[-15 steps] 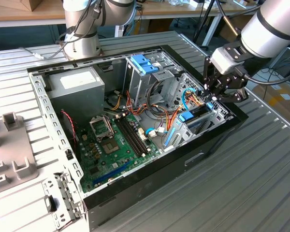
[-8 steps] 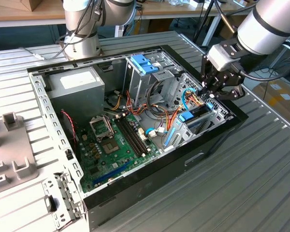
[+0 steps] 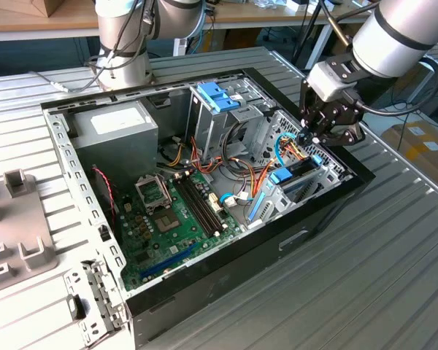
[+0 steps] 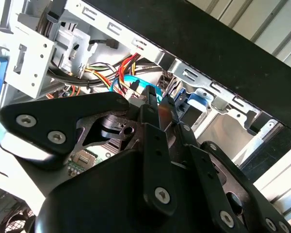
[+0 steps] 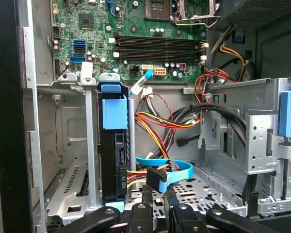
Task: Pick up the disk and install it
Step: 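Insert the second disk wire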
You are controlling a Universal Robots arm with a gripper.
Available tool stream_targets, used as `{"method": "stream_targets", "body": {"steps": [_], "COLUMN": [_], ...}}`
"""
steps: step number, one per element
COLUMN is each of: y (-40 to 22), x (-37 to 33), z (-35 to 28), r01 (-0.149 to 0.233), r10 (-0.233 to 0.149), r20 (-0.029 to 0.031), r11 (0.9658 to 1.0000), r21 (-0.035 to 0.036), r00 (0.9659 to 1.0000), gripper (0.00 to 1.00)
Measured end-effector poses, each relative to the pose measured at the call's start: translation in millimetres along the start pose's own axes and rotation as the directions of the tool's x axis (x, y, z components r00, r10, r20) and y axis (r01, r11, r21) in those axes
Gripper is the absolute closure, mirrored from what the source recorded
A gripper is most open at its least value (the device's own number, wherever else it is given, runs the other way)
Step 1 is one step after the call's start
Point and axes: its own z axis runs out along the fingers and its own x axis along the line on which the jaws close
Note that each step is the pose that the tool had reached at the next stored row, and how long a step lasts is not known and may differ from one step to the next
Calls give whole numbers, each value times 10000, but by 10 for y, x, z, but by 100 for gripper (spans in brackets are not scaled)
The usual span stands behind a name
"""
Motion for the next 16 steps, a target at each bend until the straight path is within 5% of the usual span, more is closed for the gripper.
{"method": "stream_targets", "body": {"steps": [5, 11, 16], "y": [-1, -9, 9], "x": [0, -27, -30], "z": [0, -135, -148], "r01": [0, -1, 0], "r10": [0, 1, 0], "r20": [-1, 14, 12], "r11": [10000, 10000, 10000], "r21": [-1, -1, -1], "r00": [10000, 10000, 10000], "gripper": [56, 56, 56]}}
